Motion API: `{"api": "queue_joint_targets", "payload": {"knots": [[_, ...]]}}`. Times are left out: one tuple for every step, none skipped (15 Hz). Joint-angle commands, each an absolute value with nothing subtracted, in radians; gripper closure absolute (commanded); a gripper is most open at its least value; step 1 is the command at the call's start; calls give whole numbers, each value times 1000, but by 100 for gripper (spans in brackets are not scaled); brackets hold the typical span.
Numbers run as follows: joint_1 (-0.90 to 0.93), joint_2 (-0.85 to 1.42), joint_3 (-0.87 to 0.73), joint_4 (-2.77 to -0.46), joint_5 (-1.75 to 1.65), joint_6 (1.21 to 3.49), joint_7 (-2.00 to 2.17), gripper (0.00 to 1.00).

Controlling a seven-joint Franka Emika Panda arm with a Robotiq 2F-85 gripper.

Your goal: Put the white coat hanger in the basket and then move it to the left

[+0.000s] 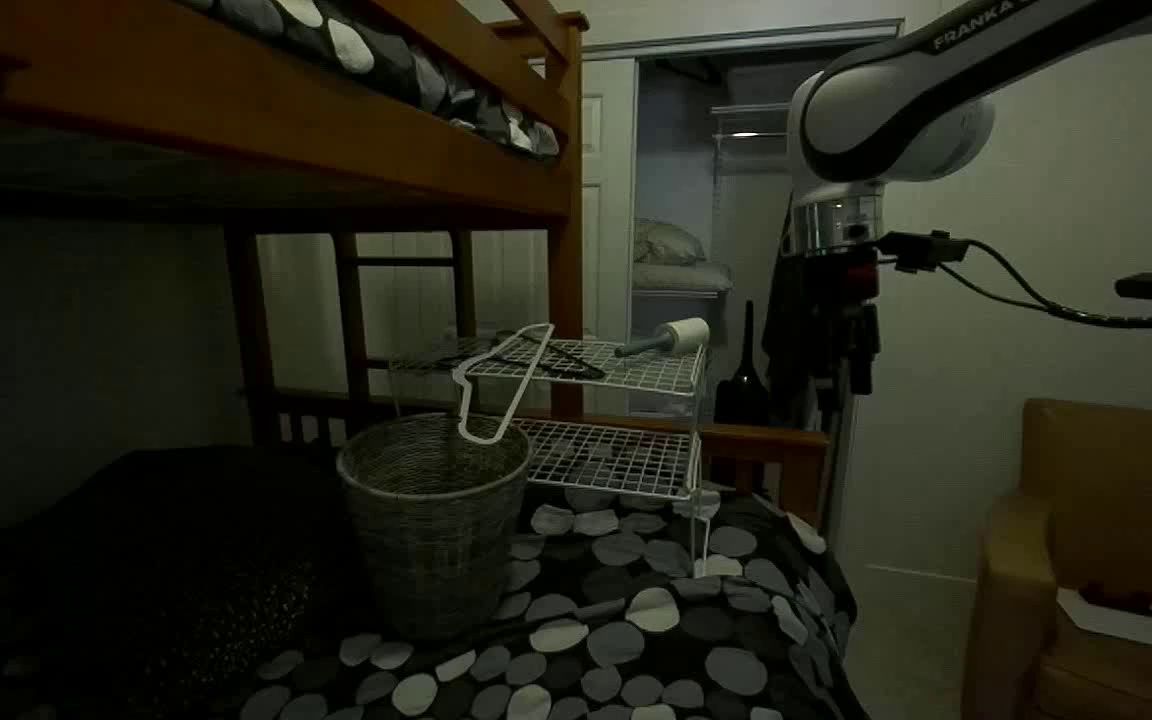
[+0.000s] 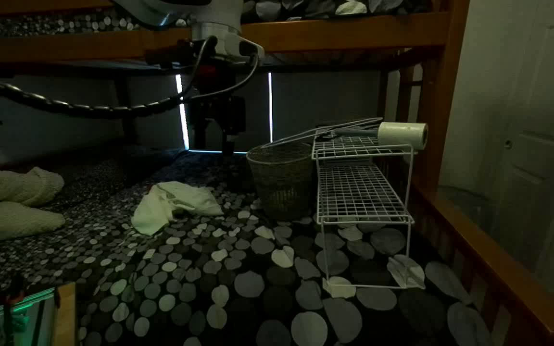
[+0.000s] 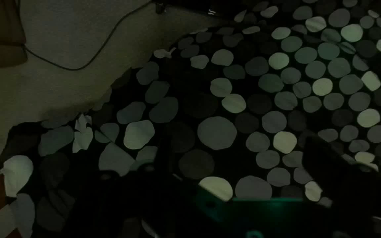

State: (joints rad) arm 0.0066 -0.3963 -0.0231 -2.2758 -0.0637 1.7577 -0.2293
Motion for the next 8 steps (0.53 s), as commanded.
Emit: {"api": "queue_joint_targets", "payload": {"knots": [[13,-396,-29,-2274,-66,1755,-227,0],[13,-396,-29,-2274,-66,1755,-227,0],[13,-396,-29,-2274,-66,1755,-227,0],[13,-396,-29,-2274,-66,1755,-227,0],[13,-396,-29,-2274,-66,1755,-227,0],[7,-334,-20,-2241,-62,1778,-178,0],[4,-293,-12,-2228,-64,1825,-132,0],[-3,-226,0,-2202,-67,1888,-58,0]]}}
